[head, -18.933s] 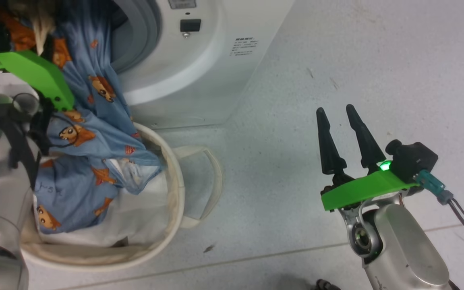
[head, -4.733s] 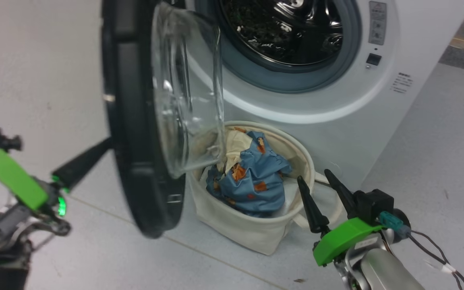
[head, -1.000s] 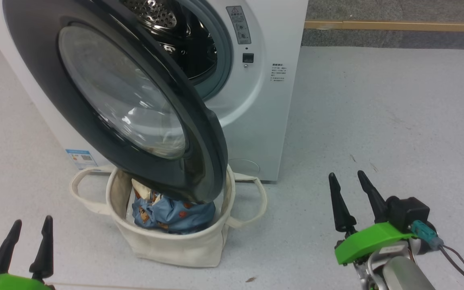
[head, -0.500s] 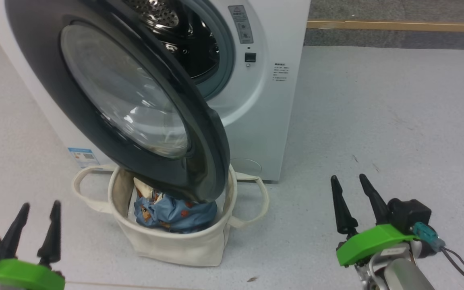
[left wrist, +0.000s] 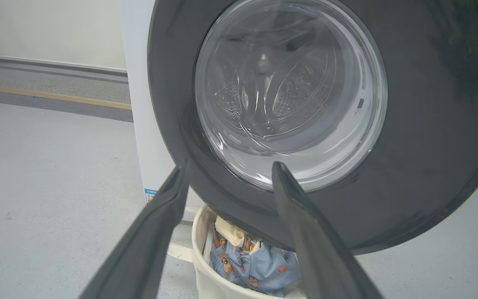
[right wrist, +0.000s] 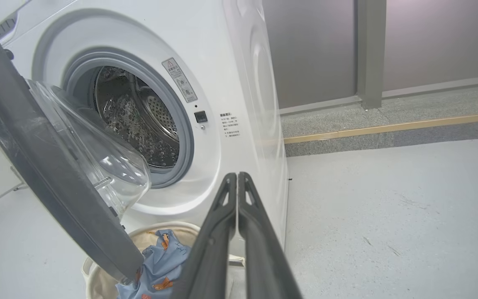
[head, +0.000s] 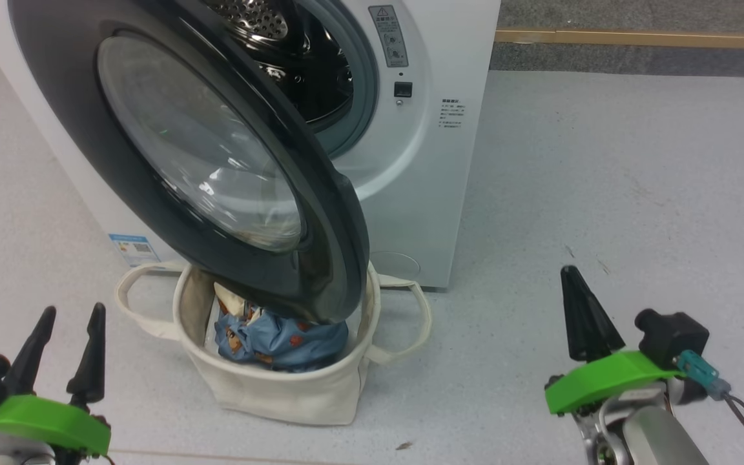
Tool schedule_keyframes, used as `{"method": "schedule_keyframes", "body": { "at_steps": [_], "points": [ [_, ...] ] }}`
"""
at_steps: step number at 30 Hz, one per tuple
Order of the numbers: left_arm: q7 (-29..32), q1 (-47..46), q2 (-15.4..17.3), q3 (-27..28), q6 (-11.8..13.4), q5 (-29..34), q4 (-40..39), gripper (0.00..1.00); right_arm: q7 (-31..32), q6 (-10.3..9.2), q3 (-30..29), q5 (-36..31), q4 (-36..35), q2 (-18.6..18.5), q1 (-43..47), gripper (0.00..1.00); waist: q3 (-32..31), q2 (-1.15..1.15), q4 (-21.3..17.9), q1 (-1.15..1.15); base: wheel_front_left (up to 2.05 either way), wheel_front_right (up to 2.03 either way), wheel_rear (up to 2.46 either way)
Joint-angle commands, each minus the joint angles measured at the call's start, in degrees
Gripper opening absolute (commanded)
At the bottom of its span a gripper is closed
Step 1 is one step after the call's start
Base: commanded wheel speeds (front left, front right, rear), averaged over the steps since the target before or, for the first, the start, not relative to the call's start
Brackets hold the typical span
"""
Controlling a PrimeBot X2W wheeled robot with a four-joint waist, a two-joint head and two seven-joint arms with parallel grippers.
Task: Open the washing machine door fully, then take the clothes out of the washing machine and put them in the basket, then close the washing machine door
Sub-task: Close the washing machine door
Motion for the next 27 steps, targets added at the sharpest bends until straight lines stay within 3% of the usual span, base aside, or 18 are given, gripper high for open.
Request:
{"method": "schedule_keyframes", "body": {
  "at_steps": [1, 14, 19, 27],
  "points": [
    [-0.27, -2.58, 1.71, 2.47, -0.23, -0.05, -0.85, 1.0, -0.7, 0.0, 1.68, 0.32, -3.06, 0.44, -3.12, 0.0, -0.03, 0.0, 0.14, 0.0, 0.0, 0.0, 0.0],
    [-0.89, -2.51, -2.11, 0.57, -0.73, 0.92, 2.01, 1.0, -0.7, 0.0, 11.5, 7.15, -8.56, -0.13, -13.88, 0.0, -2.52, 0.0, 4.98, 0.0, 0.0, 0.0, 0.0],
    [-0.97, -3.36, -3.59, -1.81, -0.75, 3.06, 3.4, 1.0, 1.04, 0.0, 15.94, 18.89, -9.26, 0.27, -15.95, 0.0, -3.45, 0.0, 8.64, 0.0, 0.0, 0.0, 0.0],
    [-1.0, -4.76, -6.43, -4.99, -0.96, 4.37, 4.44, 1.0, 1.21, 0.0, 23.28, 24.65, -5.38, 0.43, -18.01, 0.0, -3.58, 0.0, 14.8, 0.0, 0.0, 0.0, 0.0]
  ]
}}
